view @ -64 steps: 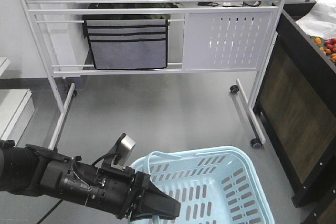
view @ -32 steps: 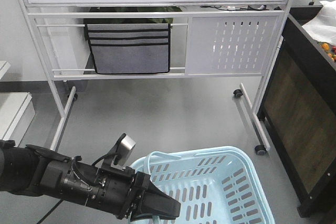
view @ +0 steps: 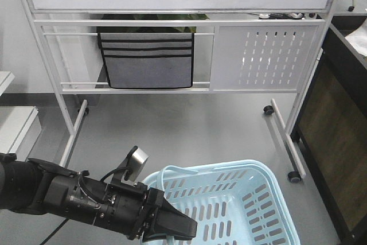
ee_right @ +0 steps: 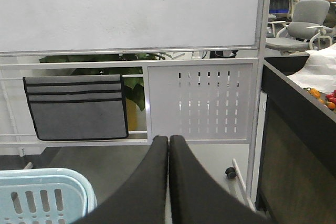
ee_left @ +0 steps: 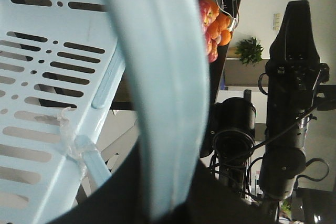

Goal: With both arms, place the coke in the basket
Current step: 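Drive the base toward the whiteboard stand holding the basket, then turn the base toward the shelves with the red Coca-Cola bottle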

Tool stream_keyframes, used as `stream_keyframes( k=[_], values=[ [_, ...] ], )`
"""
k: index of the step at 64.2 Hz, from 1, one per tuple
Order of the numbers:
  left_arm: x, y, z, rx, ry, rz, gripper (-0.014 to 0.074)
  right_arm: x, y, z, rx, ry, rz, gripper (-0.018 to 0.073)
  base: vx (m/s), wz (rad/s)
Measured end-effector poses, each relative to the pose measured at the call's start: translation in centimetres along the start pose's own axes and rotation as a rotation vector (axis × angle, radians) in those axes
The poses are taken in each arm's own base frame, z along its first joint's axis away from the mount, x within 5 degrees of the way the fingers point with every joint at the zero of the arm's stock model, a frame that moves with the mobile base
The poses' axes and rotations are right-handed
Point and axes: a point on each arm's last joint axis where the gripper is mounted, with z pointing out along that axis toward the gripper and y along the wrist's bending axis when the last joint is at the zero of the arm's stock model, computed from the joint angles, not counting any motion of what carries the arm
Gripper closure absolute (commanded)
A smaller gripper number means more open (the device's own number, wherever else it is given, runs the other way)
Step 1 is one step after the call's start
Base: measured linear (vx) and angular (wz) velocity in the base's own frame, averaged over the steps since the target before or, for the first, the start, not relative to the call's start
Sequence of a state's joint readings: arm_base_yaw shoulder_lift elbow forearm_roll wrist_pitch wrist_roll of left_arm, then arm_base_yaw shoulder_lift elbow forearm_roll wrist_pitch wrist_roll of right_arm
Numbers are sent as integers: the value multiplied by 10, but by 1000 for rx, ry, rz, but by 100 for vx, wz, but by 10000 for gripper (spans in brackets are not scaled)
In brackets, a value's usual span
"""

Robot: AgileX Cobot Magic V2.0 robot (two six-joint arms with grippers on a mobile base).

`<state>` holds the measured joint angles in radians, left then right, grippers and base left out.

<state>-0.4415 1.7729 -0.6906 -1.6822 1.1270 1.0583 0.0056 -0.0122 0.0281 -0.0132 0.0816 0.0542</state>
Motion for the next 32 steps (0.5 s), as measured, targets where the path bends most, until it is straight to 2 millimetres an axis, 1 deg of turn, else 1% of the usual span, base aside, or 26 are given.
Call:
stream_keyframes(
  k=[18,32],
  values=[
    [0,0,0,0,0,0,603,0,0,0,0,0,0,568,16,10],
    [0,0,0,0,0,0,603,0,0,0,0,0,0,568,16,22]
  ],
)
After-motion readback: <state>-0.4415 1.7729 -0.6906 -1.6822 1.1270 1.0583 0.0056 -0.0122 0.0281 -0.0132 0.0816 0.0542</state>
